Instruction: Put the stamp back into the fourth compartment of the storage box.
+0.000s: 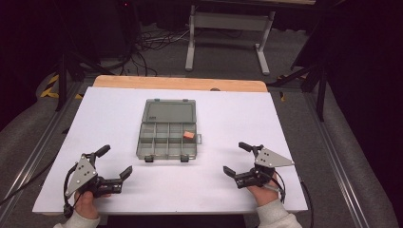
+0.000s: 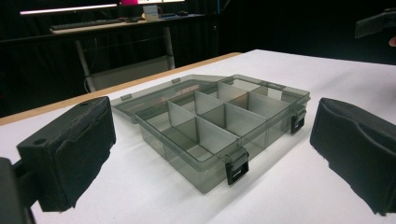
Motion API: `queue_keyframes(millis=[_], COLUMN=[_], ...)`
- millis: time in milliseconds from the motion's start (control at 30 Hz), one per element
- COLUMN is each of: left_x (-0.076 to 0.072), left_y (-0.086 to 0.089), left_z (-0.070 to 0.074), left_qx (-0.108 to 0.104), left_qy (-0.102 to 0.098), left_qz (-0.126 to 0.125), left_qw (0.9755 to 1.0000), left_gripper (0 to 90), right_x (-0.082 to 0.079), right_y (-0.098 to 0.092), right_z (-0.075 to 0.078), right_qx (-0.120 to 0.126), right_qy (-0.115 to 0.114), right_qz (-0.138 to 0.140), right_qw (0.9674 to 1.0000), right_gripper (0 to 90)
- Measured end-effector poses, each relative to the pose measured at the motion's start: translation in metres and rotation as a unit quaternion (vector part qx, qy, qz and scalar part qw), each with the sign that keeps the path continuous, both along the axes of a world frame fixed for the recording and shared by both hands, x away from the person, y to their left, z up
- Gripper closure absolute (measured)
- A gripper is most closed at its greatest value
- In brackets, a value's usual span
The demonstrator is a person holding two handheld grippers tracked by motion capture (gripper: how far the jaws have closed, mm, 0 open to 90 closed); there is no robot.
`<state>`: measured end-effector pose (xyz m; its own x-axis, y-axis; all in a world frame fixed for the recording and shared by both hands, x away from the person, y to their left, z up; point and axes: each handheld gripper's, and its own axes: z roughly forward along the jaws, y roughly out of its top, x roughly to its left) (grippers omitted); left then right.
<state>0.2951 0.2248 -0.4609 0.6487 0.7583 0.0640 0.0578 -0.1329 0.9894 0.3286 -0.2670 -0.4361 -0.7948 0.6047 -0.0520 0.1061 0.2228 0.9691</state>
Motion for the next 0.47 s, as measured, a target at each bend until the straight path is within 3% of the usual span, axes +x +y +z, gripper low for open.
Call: queue_keyframes(millis=[167,467], left_x=[0.0008,0.0018], left_y=[-0.0018,-0.0018], left_z=[-0.0016,-0.0028], left_qx=[0.004,0.002], left_qy=[0.0,0.001], left_qz=[-0.003,-0.001], left_qw=[1.0,1.0], left_gripper=[1.0,0.9], right_x=[-0.0006,-0.0009], right_y=[-0.0084,-0.0084], right_z=[-0.0107,-0.0105], right_qx=[0.005,0.009], right_qy=[0.011,0.008], right_qz=[-0.02,-0.018], right_qw=[0.9997,0.9998], right_gripper=[0.2,0.2])
